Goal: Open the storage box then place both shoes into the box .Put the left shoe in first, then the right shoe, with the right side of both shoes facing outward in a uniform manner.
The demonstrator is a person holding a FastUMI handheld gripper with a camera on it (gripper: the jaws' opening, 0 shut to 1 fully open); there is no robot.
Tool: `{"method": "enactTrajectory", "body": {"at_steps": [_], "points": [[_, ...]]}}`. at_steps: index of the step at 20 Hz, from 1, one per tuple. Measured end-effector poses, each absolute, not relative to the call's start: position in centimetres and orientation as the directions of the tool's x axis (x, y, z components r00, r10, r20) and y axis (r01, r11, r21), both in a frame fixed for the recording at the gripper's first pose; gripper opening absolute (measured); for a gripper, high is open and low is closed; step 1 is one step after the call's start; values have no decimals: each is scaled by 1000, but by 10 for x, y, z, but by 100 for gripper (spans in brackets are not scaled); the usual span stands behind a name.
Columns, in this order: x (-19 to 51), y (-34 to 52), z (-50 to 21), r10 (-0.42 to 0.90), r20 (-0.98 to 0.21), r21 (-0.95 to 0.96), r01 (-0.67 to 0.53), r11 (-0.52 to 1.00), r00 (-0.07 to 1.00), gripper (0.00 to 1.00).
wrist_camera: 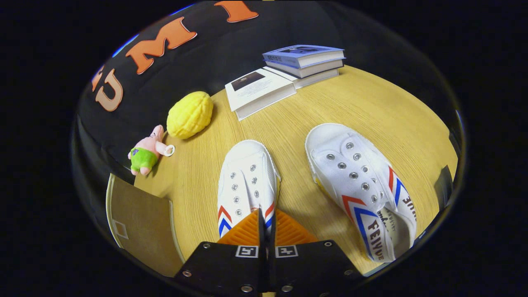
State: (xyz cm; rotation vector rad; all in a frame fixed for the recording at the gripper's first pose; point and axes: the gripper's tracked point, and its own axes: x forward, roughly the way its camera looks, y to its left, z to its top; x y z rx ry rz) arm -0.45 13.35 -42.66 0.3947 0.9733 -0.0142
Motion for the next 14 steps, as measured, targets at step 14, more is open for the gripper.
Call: {"method": "enactTrajectory", "body": {"at_steps": [14], "points": [[15,278,-232,392,-565,475,-102,874,726,0]]}}
